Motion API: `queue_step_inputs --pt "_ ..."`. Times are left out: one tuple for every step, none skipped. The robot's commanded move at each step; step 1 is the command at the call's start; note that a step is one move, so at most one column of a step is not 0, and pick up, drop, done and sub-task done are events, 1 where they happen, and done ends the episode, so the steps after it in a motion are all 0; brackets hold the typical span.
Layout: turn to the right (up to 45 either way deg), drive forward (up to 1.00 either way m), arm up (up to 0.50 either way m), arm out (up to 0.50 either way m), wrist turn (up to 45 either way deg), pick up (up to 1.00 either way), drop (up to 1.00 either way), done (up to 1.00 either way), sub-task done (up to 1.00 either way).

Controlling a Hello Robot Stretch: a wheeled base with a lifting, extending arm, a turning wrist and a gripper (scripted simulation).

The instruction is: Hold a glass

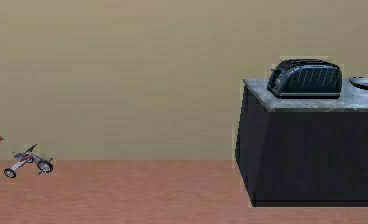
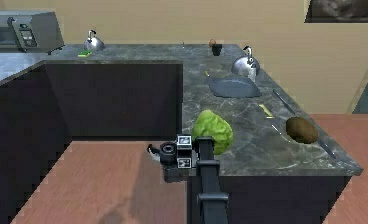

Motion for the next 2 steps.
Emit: queue_step_inputs --pt "0.0 0.0 0.0 0.0 -9.0 0.0 0.0 0.0 0.0" --pt "0.0 0.0 -0.5 0.0 0.0 0.0 0.0 0.0 0.0"
